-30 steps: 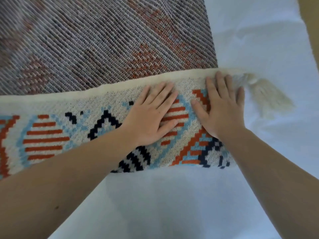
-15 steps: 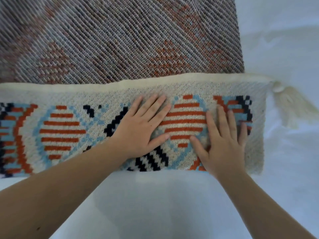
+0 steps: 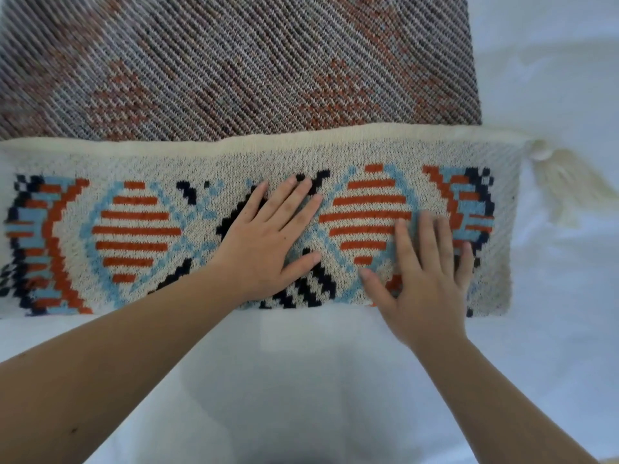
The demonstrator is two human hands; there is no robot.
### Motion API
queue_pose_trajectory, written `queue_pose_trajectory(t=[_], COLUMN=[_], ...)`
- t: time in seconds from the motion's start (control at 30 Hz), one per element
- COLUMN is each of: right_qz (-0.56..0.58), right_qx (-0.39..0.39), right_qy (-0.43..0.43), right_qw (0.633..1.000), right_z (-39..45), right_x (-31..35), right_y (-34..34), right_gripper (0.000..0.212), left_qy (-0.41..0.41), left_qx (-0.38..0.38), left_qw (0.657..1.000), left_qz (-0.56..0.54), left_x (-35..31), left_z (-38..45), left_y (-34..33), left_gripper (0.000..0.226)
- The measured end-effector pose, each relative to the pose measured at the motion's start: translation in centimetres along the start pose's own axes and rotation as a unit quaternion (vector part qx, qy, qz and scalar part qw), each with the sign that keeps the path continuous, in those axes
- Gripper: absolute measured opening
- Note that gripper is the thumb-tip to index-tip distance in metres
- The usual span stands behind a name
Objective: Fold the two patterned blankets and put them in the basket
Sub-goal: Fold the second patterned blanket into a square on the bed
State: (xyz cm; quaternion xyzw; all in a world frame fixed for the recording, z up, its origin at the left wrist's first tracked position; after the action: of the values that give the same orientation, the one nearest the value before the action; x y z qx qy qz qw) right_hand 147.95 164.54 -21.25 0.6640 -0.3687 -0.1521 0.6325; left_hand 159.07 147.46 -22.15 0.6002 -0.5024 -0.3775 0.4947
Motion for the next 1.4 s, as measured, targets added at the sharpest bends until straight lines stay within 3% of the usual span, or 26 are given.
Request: queue_pose_trajectory(t=[0.23,0.43,0.57,0.73,0.87,1.0,1.13,1.23,1.33,1.4], right_qz=[0.014,0.085,0.161,0.273,0.258,0.214,0.182,0.119,0.095,0.098], right_qx=[-0.006,-0.033,-0.066,-0.104,-0.124,-0.093,-0.061,-0.086,-0.085,-0.045], right_qy=[-0.016,-0.205,-0.245,-0.178,-0.126,-0.153,-0.182,-0.183,-0.108,-0.050], right_qw=[1.000,0.975,0.954,0.940,0.950,0.960,0.964,0.972,0.986,0.993], right_z=[-1.1,-4.3,-5.2,-5.5,-6.5,-9.7,-11.2,-10.3,-9.2,-8.8], right_x=[-1.3,-6.3,-8.3,-8.8,-10.3,-13.7,-14.5,-13.0,-9.5,-7.4], right_y=[-0.2,1.6,2.9,4.7,7.0,8.3,7.1,6.9,6.3,4.6], right_gripper=[0.081,0.082,0.070,0.050,0.043,0.039,0.042,0.050,0.052,0.061], left_qy=[-0.036,-0.117,-0.143,-0.155,-0.163,-0.212,-0.205,-0.193,-0.183,-0.162], left_qx=[0.000,-0.022,-0.028,-0.009,0.005,-0.001,0.033,0.033,0.030,0.033], left_qw=[0.999,0.992,0.989,0.988,0.986,0.976,0.977,0.980,0.983,0.986], left_qz=[-0.015,-0.041,-0.023,-0.016,-0.030,-0.039,-0.041,-0.028,-0.011,0.003], left_x=[-2.5,-8.8,-11.7,-13.1,-14.4,-18.3,-19.7,-19.1,-17.5,-15.4], left_z=[-0.9,1.4,2.5,2.9,2.7,1.2,-0.2,-0.4,-0.8,-1.3], left_y=[-0.1,1.0,1.3,1.2,1.5,2.3,1.0,0.7,0.5,0.5], left_gripper=[0.081,0.077,0.075,0.077,0.079,0.079,0.079,0.076,0.071,0.070])
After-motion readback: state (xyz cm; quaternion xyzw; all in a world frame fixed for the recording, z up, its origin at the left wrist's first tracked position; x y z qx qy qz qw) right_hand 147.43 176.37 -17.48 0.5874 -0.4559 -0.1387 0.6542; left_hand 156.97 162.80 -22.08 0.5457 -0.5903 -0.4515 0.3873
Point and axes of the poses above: each hand's wrist, its own z-axis towards the middle knuckle, its own y-axis out of the back of the hand, x = y × z, the point moved 9 cm from there along z, towards the middle knuckle, and after that the axes turned 8 degrees about z, right-handed, at the moved point
